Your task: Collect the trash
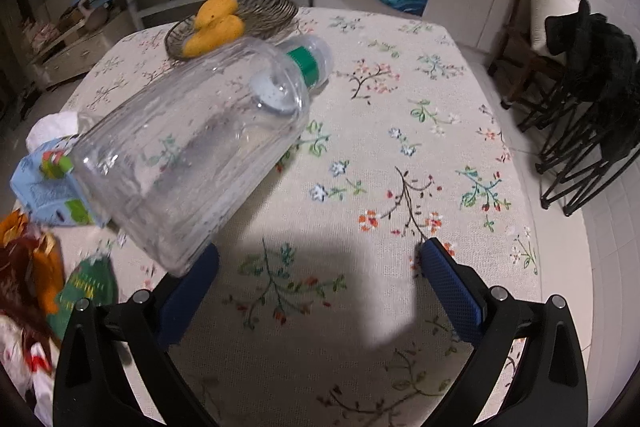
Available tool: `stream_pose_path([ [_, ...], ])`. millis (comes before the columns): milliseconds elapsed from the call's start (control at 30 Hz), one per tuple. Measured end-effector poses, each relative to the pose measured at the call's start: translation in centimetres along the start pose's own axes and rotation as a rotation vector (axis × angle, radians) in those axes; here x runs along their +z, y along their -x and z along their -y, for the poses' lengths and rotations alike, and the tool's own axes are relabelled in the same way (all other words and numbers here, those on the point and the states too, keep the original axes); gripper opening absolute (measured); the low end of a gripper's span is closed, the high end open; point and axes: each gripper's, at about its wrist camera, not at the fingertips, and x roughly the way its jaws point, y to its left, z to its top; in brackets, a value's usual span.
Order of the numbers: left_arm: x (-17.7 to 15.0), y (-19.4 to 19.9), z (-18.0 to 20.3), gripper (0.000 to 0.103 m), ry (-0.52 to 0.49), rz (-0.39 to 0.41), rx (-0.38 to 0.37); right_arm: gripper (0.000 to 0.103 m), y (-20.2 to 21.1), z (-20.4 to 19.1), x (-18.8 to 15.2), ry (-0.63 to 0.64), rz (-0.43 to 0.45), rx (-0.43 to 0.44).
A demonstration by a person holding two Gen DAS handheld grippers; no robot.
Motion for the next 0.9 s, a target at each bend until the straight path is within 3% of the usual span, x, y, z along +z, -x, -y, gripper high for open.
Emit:
stream_pose_path([
  [100, -0.1, 0.4, -0.1, 0.096, -0.001, 0.011, 0.007, 0.097, 3.1, 0.1, -0.6, -0.005, 0.072, -0.048],
  [167, -0.2, 1.0, -0.5, 0.096, 0.011, 0.023, 0.006, 0.097, 7.0, -0.8, -1.1, 0.018, 0.192, -0.086],
  [267, -0.6, 2.0, -1.3, 0.096, 0.032, 0.034, 0.001, 0.097, 14.9, -2.0, -3.6, 0.005, 0.462, -0.172],
  [300, -0.8, 2.4, -1.6, 0.096, 0.041, 0.035, -0.002, 0.097, 16.1, -2.2, -4.3, -0.012, 0.503, -0.200],
  [333, -1.0, 2.7, -2.0, 0.096, 0.047, 0.038, -0.004, 0.097, 16.9, -2.3, -5.2, -0.032, 0.519, -0.218],
  [467, -1.8, 4.5, -3.0, 0.096, 0.065, 0.063, -0.008, 0.097, 18.0, -3.0, -8.2, -0.059, 0.444, -0.090],
  [533, -2.4, 5.5, -3.2, 0.096, 0.065, 0.071, -0.008, 0.097, 19.4, -3.7, -10.1, -0.045, 0.482, -0.021],
  [633, -3.2, 6.9, -3.4, 0.096, 0.054, 0.082, -0.006, 0.097, 20.8, -4.8, -11.7, -0.021, 0.530, 0.000],
  [800, -4.4, 8.9, -3.5, 0.096, 0.028, 0.096, 0.011, 0.097, 22.0, -5.3, -13.7, -0.030, 0.537, 0.102],
  [900, -4.9, 9.6, -3.8, 0.096, 0.035, 0.098, 0.013, 0.097, 22.7, -5.7, -14.9, -0.028, 0.560, 0.118],
])
